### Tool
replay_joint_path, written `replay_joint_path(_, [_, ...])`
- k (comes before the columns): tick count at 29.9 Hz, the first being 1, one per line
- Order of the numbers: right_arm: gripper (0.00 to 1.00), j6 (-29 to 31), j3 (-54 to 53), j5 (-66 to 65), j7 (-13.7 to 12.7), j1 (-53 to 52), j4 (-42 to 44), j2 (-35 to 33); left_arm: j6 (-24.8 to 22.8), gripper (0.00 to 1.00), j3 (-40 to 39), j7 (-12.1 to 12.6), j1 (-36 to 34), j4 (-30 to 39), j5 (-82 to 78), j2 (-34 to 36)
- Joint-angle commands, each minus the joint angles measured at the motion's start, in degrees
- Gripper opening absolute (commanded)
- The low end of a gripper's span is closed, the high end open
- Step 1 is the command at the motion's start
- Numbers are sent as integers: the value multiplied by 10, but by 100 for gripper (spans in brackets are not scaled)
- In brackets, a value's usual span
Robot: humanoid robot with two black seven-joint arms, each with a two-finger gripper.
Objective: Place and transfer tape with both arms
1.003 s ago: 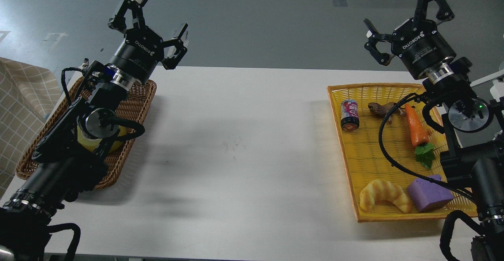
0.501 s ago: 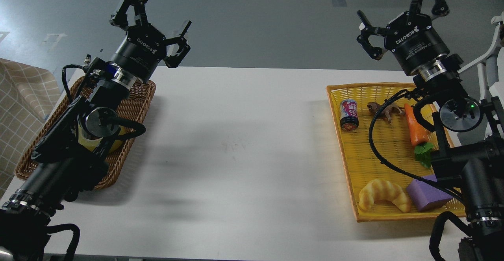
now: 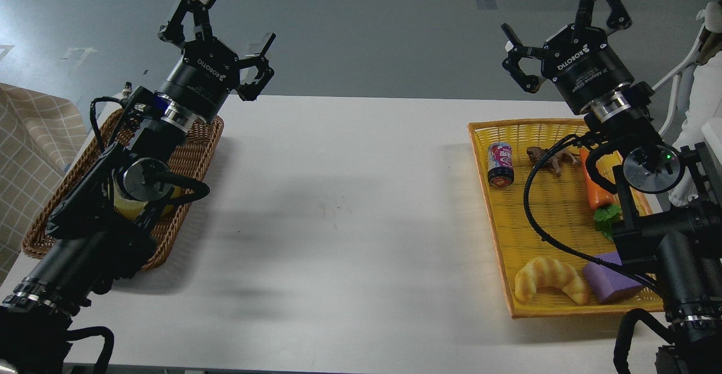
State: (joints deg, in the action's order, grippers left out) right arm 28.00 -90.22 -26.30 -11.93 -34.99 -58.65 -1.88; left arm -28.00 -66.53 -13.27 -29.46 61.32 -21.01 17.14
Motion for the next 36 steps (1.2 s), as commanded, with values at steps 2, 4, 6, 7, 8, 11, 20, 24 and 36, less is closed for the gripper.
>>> replay_joint_path(2, [100, 0, 0, 0, 0, 0, 0, -1, 0, 98, -1, -1, 6, 4, 0, 0])
replay_joint_path(4, [100, 0, 0, 0, 0, 0, 0, -1, 0, 98, -1, -1, 6, 4, 0, 0])
replay_joint_path(6, [100, 0, 0, 0, 0, 1, 0, -1, 0, 98, -1, 0, 6, 4, 0, -1])
replay_joint_path(7, [100, 0, -1, 0, 1, 1, -1, -1, 0, 98, -1, -1, 6, 4, 0, -1])
replay_joint_path(8, [100, 0, -3, 0, 1, 1, -1, -1, 0, 98, -1, -1, 6, 4, 0, -1])
replay_joint_path(11, [100, 0, -8, 1, 1, 1, 0, -1, 0, 98, -1, -1, 6, 4, 1, -1])
replay_joint_path(20, [100, 0, -25, 37, 1, 8, -1, -1, 0, 98, -1, -3, 6, 4, 1, -6])
replay_joint_path(24, [100, 0, -25, 37, 1, 9, -1, -1, 0, 98, -1, -3, 6, 4, 1, -9])
replay_joint_path(36, [100, 0, -24, 37, 1, 13, -1, -1, 0, 98, -1, -3, 6, 4, 2, -11])
